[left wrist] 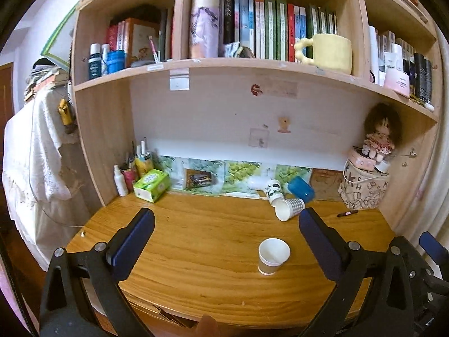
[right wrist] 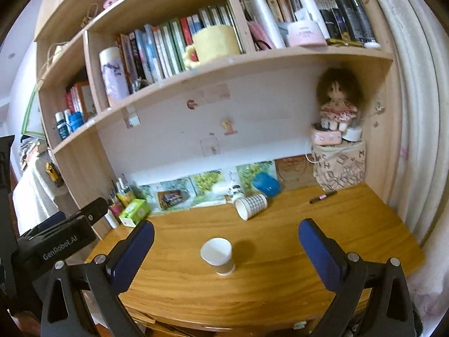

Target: Flip cup upright

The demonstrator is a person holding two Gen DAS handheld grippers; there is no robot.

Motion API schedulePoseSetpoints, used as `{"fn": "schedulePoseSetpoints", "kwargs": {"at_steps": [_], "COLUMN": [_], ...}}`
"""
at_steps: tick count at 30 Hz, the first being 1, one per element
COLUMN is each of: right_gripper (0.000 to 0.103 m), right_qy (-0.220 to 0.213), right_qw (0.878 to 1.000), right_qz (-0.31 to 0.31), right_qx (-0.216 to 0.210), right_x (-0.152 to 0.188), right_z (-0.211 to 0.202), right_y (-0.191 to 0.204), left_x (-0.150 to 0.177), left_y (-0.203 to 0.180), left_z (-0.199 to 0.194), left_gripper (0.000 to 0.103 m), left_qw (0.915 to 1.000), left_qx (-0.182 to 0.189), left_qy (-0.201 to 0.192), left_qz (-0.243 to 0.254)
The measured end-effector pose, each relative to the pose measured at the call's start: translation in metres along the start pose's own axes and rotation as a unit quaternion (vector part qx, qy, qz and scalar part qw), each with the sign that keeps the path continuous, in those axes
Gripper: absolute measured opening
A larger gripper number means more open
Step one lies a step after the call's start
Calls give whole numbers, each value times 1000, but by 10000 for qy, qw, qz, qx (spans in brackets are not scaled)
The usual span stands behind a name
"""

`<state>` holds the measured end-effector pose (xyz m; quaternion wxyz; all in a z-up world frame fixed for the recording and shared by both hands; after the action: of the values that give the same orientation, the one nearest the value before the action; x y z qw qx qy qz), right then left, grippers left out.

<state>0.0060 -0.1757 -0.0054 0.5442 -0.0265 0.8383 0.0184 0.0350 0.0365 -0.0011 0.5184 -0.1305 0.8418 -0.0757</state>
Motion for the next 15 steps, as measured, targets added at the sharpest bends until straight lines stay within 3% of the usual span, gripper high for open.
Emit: {"fn": "schedulePoseSetpoints", "kwargs": {"at_steps": [15], "right_gripper": [103], "right_qy": [-42], "right_qw": [9999], "right_qz": [-110], "right_qx": [-25], "right_x": [7], "right_z": [-11], "right_y": [13], "left_x": [6], "left_y": [2], "left_z": [-17], "left_gripper": [103], "left_qw": [9997], "left_qx": [32], "left_qy": [-222], "left_qz": [-79]}}
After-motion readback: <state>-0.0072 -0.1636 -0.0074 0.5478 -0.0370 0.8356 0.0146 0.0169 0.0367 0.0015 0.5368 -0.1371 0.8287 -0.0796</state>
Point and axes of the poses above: each gripper's, at about its wrist camera, not at the fingertips, and z roughly the way its jaws point, y to its left, x to its underside, the point moved 4 cm from there along z, roughly the way its jaws point, and after that the axes turned 15 degrees about -z, right-handed, at the moved point
